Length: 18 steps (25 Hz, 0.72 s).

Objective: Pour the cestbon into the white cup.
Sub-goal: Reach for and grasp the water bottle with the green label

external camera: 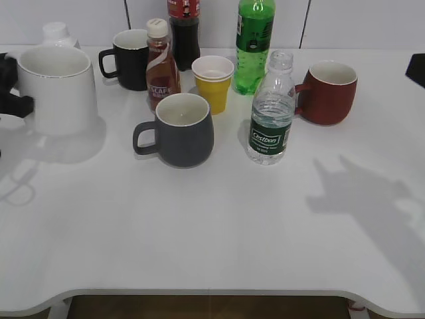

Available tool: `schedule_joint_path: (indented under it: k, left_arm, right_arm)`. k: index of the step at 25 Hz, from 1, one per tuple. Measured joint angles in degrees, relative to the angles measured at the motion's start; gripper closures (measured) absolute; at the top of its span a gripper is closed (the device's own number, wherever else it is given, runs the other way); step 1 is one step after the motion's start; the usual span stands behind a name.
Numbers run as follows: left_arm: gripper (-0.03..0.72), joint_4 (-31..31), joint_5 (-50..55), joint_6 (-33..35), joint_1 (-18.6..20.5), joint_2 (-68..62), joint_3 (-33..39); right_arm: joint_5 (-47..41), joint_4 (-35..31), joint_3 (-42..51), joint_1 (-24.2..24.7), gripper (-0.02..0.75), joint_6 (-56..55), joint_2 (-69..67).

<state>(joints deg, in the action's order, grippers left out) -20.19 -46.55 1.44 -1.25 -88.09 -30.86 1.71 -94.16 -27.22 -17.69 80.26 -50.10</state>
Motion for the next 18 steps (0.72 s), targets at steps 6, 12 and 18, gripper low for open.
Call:
schedule_joint_path:
  k: [6, 12, 18]
  left_arm:
    - [0.652, 0.00, 0.00, 0.00, 0.00, 0.00, 0.00]
    - [0.652, 0.00, 0.02, 0.00, 0.00, 0.00, 0.00]
    - [0.652, 0.00, 0.06, 0.00, 0.00, 0.00, 0.00]
  right_arm:
    - [-14.91, 8.99, 0.05, -0.07, 0.392, 1.39, 1.76]
    - [-23.47, 17.79, 0.05, -0.20, 0.393, -11.29, -12.99]
    - [-4.59, 24.76, 0.48, -0.57, 0.393, -27.22, -24.01]
